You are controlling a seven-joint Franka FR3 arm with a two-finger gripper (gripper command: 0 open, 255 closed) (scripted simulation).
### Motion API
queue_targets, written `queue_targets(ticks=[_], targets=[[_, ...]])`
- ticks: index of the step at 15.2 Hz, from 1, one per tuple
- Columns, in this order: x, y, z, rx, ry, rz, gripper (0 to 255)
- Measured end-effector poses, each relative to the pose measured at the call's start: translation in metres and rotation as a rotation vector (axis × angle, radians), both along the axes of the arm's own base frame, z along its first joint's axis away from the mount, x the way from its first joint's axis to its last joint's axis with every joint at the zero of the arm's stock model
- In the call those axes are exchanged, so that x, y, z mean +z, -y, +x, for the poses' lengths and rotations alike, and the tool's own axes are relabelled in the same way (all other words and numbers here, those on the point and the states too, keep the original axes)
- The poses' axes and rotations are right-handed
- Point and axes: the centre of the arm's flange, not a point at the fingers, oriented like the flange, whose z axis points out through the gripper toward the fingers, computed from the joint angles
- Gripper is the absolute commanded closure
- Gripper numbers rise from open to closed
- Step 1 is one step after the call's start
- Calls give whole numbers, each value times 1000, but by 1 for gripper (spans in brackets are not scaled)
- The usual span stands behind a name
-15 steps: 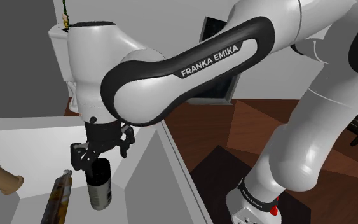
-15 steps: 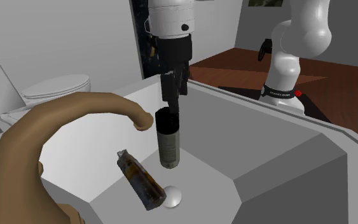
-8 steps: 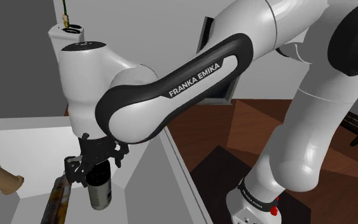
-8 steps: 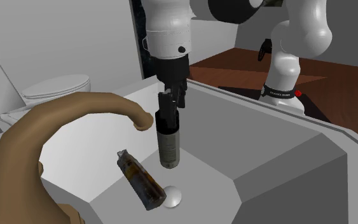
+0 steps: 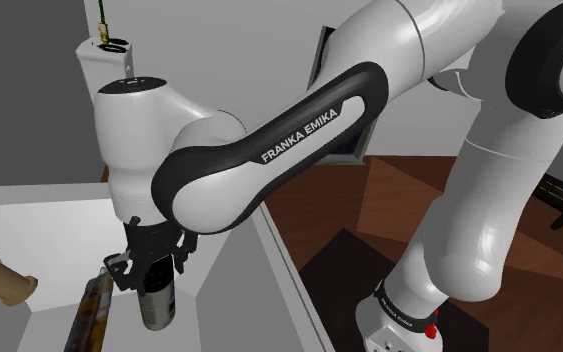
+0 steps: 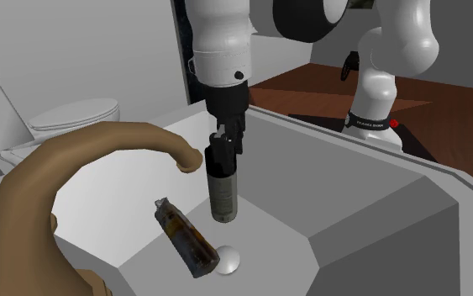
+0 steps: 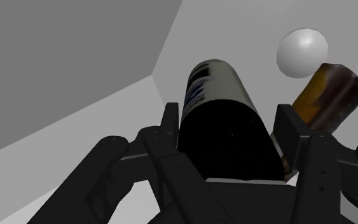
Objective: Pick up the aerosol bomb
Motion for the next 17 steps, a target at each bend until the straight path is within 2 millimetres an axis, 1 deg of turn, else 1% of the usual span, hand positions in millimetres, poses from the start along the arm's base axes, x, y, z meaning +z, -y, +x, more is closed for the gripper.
queue_targets(ticks=[6, 10, 17], targets=[[2, 1, 0, 1, -1, 0, 255], [19, 1, 0, 0, -2, -1, 255], [55, 1, -1, 0, -2, -1, 255]])
